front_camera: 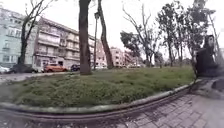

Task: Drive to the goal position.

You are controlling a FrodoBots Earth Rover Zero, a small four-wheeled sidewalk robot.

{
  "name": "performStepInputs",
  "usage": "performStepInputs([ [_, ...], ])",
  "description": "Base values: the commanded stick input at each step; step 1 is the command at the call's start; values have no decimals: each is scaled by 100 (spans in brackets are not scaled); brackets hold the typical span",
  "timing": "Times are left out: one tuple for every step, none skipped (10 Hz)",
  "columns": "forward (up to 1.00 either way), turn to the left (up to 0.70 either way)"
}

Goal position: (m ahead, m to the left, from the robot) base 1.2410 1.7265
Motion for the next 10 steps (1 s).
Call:
performStepInputs([
  [0,-22],
  [0,0],
  [0,0],
  [-29,0],
  [-70,0],
  [-70,0],
  [-70,0],
  [-70,0],
  [-70,0],
  [-70,0],
])
